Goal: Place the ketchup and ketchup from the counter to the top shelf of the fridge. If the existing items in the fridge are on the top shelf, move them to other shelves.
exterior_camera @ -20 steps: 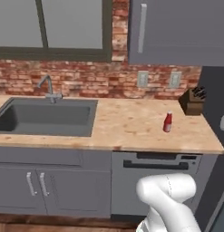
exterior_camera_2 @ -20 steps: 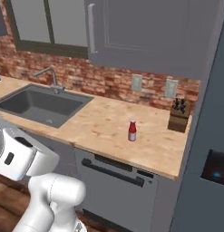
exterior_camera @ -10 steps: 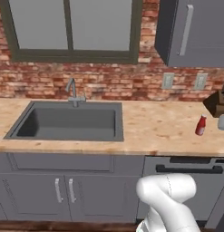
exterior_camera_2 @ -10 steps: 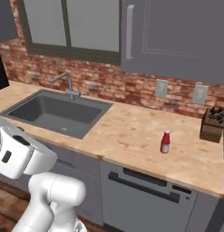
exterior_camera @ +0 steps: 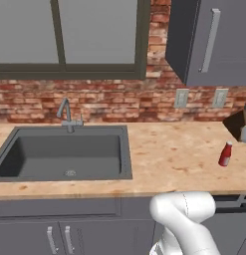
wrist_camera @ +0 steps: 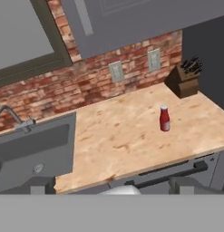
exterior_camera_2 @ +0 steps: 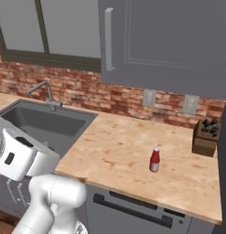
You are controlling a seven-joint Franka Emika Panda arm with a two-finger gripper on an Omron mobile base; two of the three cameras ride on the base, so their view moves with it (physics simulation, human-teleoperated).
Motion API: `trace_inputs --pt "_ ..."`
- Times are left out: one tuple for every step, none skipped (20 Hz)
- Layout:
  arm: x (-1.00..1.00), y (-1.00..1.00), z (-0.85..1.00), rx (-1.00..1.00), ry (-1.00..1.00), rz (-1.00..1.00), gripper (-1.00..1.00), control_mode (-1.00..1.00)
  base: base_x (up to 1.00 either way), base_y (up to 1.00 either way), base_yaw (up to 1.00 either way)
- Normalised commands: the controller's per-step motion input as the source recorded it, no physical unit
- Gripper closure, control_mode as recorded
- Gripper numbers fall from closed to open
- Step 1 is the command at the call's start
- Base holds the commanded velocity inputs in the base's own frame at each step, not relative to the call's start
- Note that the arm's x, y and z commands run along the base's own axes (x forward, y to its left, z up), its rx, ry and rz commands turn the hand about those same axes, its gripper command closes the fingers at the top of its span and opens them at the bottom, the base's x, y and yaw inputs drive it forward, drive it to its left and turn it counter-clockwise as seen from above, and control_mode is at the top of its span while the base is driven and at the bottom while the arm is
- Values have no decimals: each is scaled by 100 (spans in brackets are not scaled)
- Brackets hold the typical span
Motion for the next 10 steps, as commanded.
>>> trace_inputs --pt "0 0 0 0 0 0 -100 100 8 0 -2" --pt "0 0 0 0 0 0 -100 100 0 0 0" --pt "0 0 0 0 0 0 -100 100 0 0 0" --pt "0 0 0 0 0 0 -100 100 0 0 0" --pt "0 0 0 0 0 0 -100 100 0 0 0" --pt "0 0 0 0 0 0 -100 100 4 -5 0" --pt "0 0 0 0 0 0 -100 100 26 -11 -7" --pt "0 0 0 0 0 0 -100 100 36 -15 -11" --pt "0 0 0 0 0 0 -100 100 50 -19 -14" --pt "0 0 0 0 0 0 -100 100 63 -26 -20"
